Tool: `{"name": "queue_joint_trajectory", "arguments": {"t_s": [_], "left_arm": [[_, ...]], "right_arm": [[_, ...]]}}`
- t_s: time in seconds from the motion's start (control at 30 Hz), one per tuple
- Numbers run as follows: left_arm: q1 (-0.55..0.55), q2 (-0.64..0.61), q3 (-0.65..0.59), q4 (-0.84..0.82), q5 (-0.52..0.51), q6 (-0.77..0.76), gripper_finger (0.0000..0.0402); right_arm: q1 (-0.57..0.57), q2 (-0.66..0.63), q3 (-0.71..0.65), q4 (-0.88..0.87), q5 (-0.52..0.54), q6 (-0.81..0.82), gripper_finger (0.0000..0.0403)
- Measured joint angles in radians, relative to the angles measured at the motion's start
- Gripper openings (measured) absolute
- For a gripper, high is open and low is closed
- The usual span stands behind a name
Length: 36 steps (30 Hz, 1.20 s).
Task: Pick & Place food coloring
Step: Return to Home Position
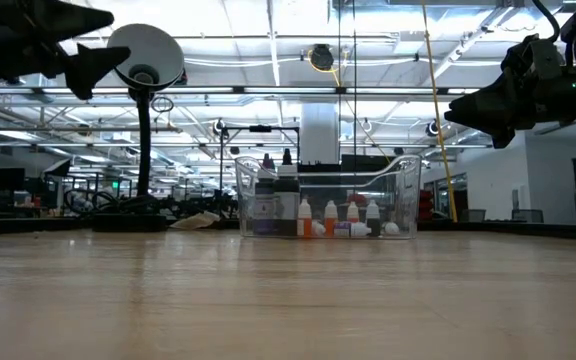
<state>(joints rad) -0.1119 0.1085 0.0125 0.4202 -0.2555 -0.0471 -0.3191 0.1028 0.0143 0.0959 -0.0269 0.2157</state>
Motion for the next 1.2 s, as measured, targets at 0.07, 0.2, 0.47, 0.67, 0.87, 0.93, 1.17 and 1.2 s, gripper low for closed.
{"name": "queue_joint_trajectory", "arguments": {"t_s": [0.07, 0.2, 0.47, 0.67, 0.87, 0.93, 1.17, 1.2], "left_arm": [[0.000, 0.000, 0.011, -0.049, -0.009, 0.000, 0.0301], [0.000, 0.000, 0.046, -0.162, -0.009, -0.004, 0.0304], [0.000, 0.000, 0.044, -0.279, -0.009, -0.076, 0.0314], [0.000, 0.000, 0.016, -0.262, -0.008, -0.097, 0.0306], [0.000, 0.000, -0.002, -0.281, 0.041, -0.098, 0.0304], [0.000, 0.000, -0.002, -0.282, 0.072, -0.092, 0.0308], [0.000, 0.002, -0.001, -0.363, -0.018, -0.061, 0.0316], [0.001, 0.005, -0.001, -0.360, -0.029, -0.071, 0.0315]], "right_arm": [[0.000, 0.000, 0.000, 0.000, 0.000, 0.000, 0.0105], [0.000, 0.000, 0.000, 0.000, 0.000, 0.000, 0.0105], [0.000, 0.000, 0.000, 0.000, 0.000, 0.000, 0.0105], [0.000, 0.000, 0.000, 0.000, 0.000, 0.000, 0.0105], [0.000, 0.000, 0.000, 0.000, 0.000, 0.000, 0.0105], [0.000, 0.000, 0.000, 0.000, 0.000, 0.000, 0.0105], [0.000, 0.000, 0.000, 0.000, 0.000, 0.000, 0.0105], [0.000, 0.000, 0.000, 0.000, 0.000, 0.000, 0.0105]]}}
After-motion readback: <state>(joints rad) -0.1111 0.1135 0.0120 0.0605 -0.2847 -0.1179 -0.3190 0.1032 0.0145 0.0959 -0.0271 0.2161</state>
